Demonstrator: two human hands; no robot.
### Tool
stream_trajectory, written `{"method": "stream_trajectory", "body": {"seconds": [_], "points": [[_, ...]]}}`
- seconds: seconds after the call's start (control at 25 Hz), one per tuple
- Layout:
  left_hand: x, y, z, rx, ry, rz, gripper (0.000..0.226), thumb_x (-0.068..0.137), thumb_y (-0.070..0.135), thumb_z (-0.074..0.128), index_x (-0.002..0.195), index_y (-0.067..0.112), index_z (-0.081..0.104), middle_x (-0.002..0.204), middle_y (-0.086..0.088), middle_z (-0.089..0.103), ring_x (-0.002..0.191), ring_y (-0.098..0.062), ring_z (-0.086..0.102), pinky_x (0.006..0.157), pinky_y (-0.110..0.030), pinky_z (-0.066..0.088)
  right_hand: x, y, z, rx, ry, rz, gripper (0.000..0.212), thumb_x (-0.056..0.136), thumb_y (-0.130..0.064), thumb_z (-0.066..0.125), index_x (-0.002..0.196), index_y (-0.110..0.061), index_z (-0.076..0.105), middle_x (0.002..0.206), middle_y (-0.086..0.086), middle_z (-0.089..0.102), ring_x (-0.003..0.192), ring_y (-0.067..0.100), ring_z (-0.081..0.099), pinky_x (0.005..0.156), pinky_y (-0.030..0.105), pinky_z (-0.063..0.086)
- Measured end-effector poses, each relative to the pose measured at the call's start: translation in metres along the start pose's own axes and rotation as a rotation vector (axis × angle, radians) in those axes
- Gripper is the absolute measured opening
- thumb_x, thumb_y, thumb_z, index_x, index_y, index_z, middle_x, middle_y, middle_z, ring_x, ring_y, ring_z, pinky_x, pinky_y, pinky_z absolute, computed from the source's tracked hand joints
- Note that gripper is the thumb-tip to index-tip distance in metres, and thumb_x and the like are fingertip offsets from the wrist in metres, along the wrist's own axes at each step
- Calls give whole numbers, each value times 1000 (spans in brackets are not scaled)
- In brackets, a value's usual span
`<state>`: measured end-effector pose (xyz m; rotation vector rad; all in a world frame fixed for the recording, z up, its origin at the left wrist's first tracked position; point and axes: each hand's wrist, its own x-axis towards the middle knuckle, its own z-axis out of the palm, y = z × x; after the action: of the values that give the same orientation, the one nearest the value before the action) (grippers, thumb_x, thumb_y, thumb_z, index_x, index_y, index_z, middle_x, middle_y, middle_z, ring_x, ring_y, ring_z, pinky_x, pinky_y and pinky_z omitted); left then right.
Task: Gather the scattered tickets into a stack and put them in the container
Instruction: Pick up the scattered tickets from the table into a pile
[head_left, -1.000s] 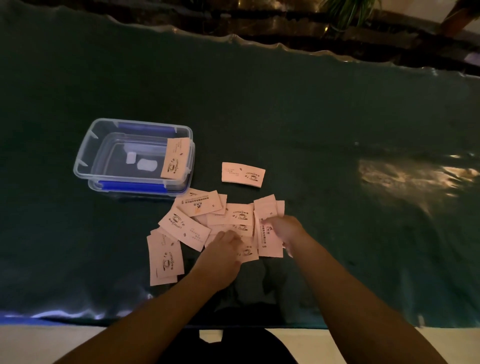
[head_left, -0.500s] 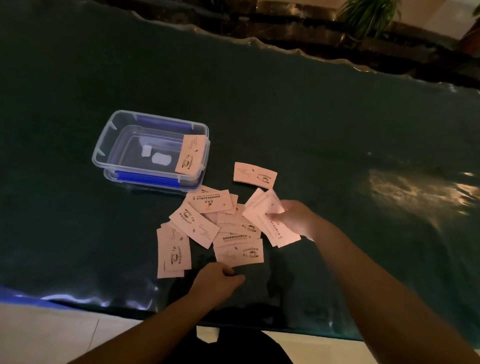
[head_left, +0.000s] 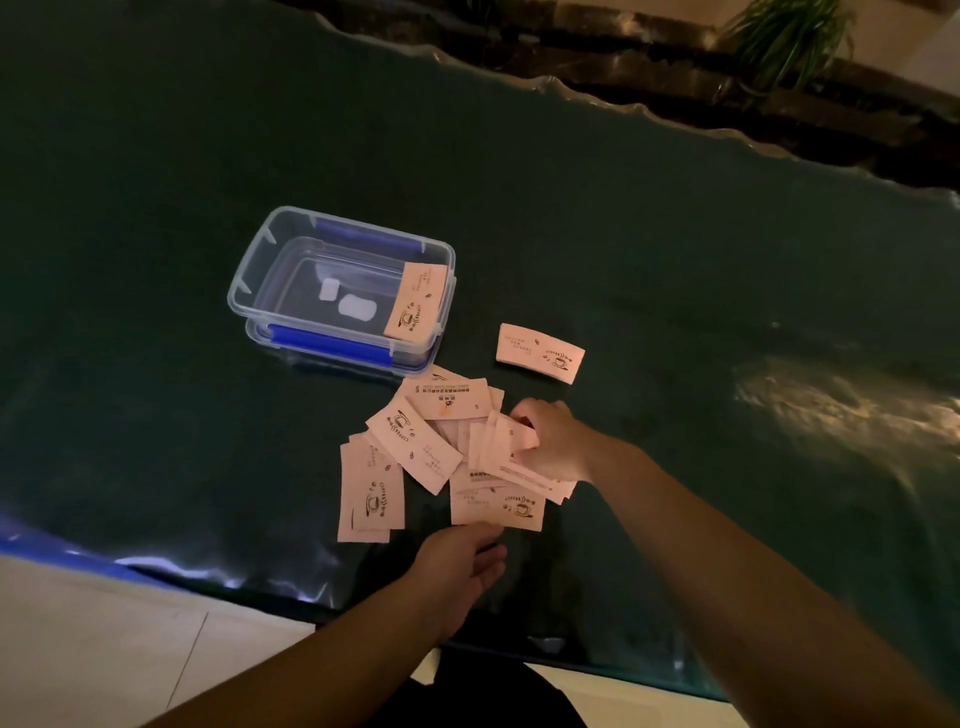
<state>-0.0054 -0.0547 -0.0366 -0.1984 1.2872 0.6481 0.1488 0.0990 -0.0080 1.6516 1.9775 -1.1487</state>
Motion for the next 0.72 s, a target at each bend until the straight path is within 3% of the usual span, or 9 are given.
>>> {"method": "stream_trajectory", "body": {"seconds": [0.12,0.32,0.44,0.6,0.72], "points": [[0,2,2,-10,-45,27,23,94,3,69,115,13,68,121,-14,71,114,-32,66,82,-38,59,-5,2,9,-14,-12,-4,58,96,-22,72,149,-26,50,135,-2,54,134,22,48,109,44,48],[2,3,11,44,-45,35,36,94,3,70,129,9,63,126,-15,68,117,-30,64,92,-37,56,-21,4,23,-30,-30,-19,57,98,-24,71,151,-23,51,147,1,51,139,23,45,114,44,44],[1,7,17,58,-78,45,40,94,4,70,132,13,62,127,-14,69,118,-30,64,96,-39,54,-32,4,32,-21,-51,-23,55,98,-30,71,149,-23,52,143,4,56,137,25,46,111,43,43],[-5,11,29,79,-71,64,28,100,9,64,127,15,63,118,-14,74,109,-29,69,86,-40,57,-42,8,42,26,-84,29,43,96,-34,70,136,-21,58,134,6,52,131,27,48,98,39,45],[-10,12,39,180,-50,85,24,105,9,53,126,14,62,120,-16,71,111,-31,67,101,-47,54,-48,13,45,148,-50,67,45,93,-27,72,135,-20,56,128,2,54,121,22,55,85,34,48]]}}
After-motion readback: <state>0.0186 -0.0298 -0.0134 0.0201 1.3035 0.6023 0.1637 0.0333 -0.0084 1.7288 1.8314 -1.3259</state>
